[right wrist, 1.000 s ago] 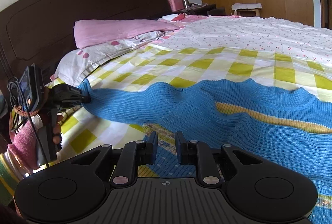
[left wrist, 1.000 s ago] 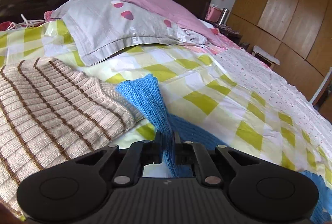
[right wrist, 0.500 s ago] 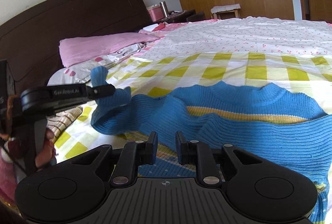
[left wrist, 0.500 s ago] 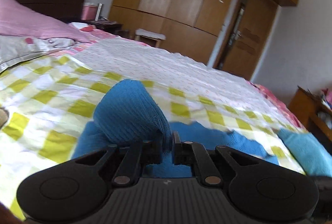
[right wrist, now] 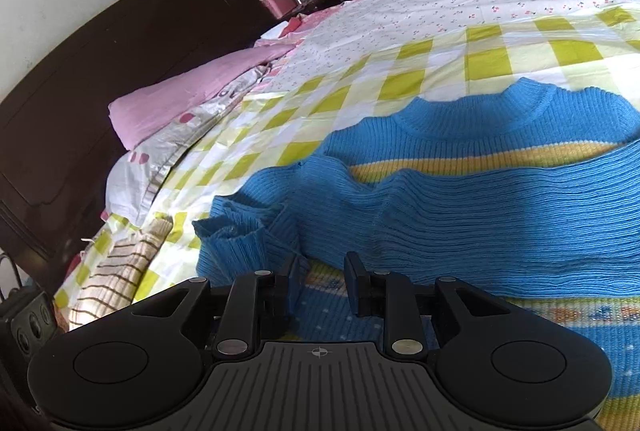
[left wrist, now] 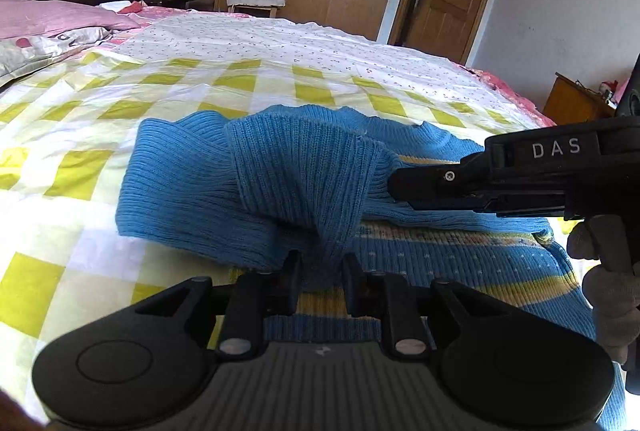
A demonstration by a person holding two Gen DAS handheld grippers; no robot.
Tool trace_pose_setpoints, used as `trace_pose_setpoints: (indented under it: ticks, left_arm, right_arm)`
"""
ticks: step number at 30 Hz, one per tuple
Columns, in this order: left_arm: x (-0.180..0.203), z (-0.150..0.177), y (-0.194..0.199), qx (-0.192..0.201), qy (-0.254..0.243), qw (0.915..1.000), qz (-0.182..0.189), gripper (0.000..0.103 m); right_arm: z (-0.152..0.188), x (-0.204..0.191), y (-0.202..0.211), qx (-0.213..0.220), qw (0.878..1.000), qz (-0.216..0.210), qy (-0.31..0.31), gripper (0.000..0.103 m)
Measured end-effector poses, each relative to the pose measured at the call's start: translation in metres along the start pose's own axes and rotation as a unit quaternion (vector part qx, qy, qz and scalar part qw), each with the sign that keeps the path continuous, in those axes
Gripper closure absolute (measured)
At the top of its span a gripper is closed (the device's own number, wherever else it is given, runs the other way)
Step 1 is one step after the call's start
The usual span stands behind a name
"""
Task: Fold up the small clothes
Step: 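Fold the held sleeve across the sweater body with the left gripper and release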
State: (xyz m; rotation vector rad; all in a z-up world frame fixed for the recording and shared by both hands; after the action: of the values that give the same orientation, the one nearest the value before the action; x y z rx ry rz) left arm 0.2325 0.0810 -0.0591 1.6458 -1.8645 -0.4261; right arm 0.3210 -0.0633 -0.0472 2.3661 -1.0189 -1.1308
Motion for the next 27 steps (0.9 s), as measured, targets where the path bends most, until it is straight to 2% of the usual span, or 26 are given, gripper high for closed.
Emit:
trace_pose_setpoints:
  ticks: [4,8,11,13,15,19,22,27]
  left_arm:
    - [-0.007,0.0,-0.001,0.003,0.013,0.9999,0.011,0.076]
    - [-0.015,-0.003,0.005,0.015,0.012,0.9997,0.013,0.076]
    - [-0.024,-0.007,0.009,0.023,0.033,0.9991,0.013,0.076]
    - [-0.038,-0.011,0.011,0.029,0.057,0.9979,0.006,0.076]
    - [-0.055,-0.014,0.013,0.035,0.086,0.9957,-0.001,0.077]
    - [-0.077,-0.018,0.016,0.041,0.132,0.9904,0.0,0.077]
    - [-0.074,-0.019,0.017,0.047,0.12,0.9916,0.001,0.077]
    - [-0.066,-0.017,0.016,0.041,0.123,0.9911,0.029,0.077]
  right_arm:
    - [0.002,-0.014,-0.008,-0.005,1.0,-0.016,0.005,0.076]
    - [0.004,-0.02,-0.015,-0.006,1.0,0.002,0.031,0.075]
    - [0.003,-0.024,-0.029,-0.007,0.995,0.042,0.085,0.074]
    - [0.002,-0.027,-0.037,-0.002,0.986,0.082,0.144,0.074]
    - [0.003,-0.03,-0.044,-0.007,0.981,0.093,0.171,0.074]
    - [-0.003,-0.035,-0.047,-0.007,0.986,0.077,0.145,0.074]
    - [-0.013,-0.039,-0.042,0.01,0.99,0.067,0.121,0.074]
    - [-0.017,-0.034,-0.048,0.008,0.987,0.096,0.131,0.074]
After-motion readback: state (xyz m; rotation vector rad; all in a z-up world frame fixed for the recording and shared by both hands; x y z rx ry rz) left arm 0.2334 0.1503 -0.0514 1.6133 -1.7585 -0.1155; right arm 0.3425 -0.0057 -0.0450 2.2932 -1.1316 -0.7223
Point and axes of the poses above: each gripper's, at about its wrist camera, not at the fingertips, and y roughly against the way its jaws point, x to its right, z to its underside, the point moved 9 cm from there along -y, roughly the way its jaws point
